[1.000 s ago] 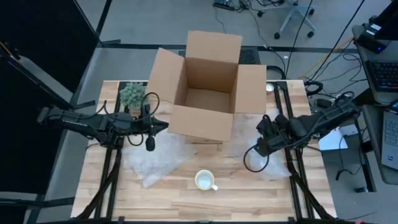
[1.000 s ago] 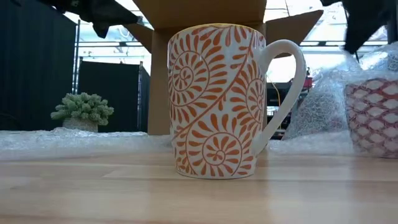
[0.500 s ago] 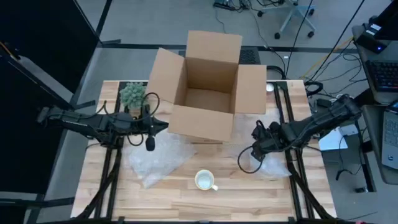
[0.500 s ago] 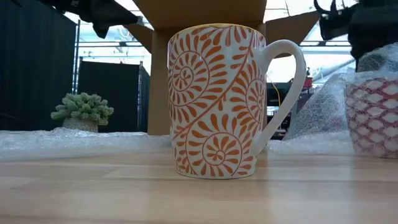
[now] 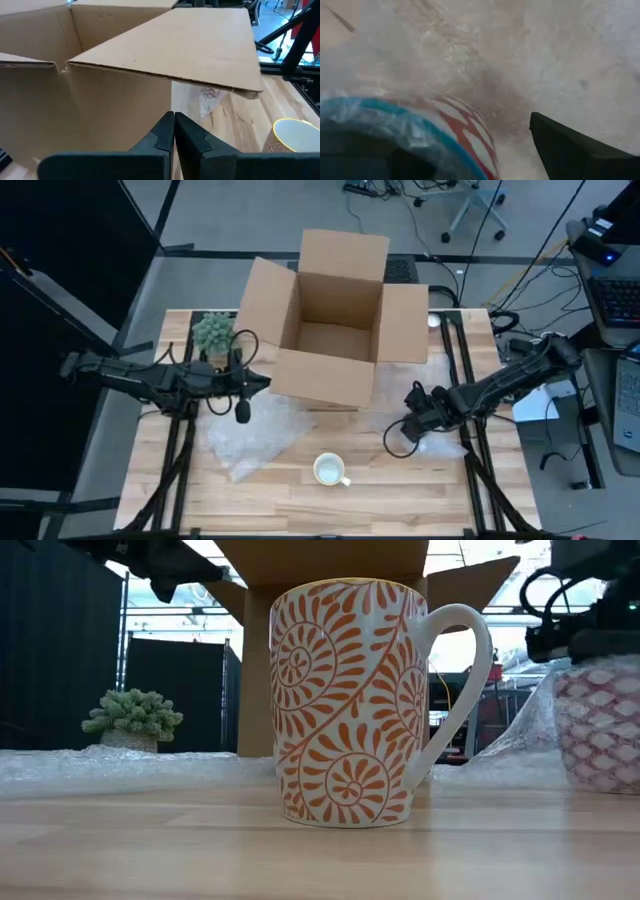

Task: Wrap mug
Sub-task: Wrap the red mug with bubble wrap

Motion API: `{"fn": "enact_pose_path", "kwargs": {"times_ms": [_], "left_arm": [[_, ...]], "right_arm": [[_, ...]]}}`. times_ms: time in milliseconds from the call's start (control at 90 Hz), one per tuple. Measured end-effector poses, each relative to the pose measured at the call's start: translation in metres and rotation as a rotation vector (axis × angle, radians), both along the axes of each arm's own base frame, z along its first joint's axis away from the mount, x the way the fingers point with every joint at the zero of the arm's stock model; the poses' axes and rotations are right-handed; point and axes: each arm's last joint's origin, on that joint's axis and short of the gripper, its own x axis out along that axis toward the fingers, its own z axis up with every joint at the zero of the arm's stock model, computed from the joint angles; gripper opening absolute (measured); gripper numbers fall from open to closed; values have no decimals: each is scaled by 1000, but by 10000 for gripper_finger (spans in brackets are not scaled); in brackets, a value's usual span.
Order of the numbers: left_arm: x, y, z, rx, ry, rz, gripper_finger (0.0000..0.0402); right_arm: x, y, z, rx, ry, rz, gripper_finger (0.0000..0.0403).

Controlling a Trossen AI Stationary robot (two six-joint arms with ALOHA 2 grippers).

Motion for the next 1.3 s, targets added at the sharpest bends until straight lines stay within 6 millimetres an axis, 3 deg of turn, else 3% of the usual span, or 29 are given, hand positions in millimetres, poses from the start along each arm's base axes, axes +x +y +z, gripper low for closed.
{"fn": "enact_pose_path", "kwargs": {"times_ms": [133,400,611,922,1300], "left_arm": [[0,0,0,0,0,0,0],[0,0,0,-1,0,0,0],[0,0,0,0,4,0,0],[0,0,0,-1,4,1,0],[0,0,0,-3,3,0,0]], "right_arm": [[2,2,8,37,13,24,222],[13,6,53,54,-34,100,222],[9,2,82,5,30,105,222],[1,5,144,30,7,78,222],[-18,34,148,122,3,-6,222]]}}
